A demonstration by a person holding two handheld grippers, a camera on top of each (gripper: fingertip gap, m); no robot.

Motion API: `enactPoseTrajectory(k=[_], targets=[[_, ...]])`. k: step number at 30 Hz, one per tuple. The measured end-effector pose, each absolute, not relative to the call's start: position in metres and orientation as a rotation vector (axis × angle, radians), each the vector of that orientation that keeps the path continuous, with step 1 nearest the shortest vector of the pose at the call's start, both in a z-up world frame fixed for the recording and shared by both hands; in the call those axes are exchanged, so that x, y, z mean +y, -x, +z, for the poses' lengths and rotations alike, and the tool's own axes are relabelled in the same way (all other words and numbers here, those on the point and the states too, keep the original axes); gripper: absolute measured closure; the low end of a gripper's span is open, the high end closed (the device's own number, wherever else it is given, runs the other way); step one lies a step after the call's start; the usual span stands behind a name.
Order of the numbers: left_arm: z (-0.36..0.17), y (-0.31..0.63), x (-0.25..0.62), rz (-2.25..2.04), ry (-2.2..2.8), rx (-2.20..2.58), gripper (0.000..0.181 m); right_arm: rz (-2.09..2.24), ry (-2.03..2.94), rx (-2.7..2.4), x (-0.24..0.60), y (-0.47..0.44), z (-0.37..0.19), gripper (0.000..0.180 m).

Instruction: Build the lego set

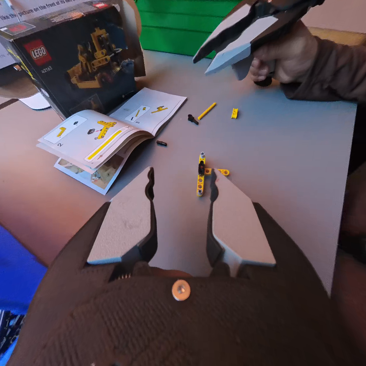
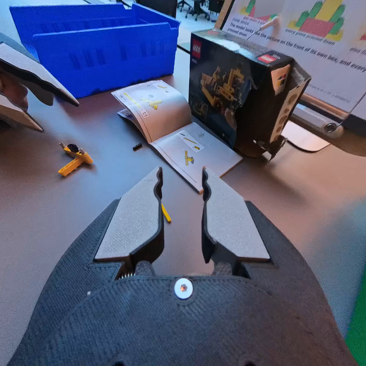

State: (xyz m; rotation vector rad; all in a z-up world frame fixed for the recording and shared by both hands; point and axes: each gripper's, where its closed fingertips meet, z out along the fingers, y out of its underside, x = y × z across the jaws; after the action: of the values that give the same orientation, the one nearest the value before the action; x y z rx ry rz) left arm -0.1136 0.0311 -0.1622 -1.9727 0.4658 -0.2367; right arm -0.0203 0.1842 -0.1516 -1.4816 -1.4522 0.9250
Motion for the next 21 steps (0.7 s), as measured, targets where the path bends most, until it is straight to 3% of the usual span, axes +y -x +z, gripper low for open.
enactPoseTrajectory(k=[21], targets=[[-0.146, 0.117, 0.026, -0.273, 1.883, 0.350, 0.127, 0.949, 1.491, -1.525, 0.167, 0.014, -0.157, 0.133]])
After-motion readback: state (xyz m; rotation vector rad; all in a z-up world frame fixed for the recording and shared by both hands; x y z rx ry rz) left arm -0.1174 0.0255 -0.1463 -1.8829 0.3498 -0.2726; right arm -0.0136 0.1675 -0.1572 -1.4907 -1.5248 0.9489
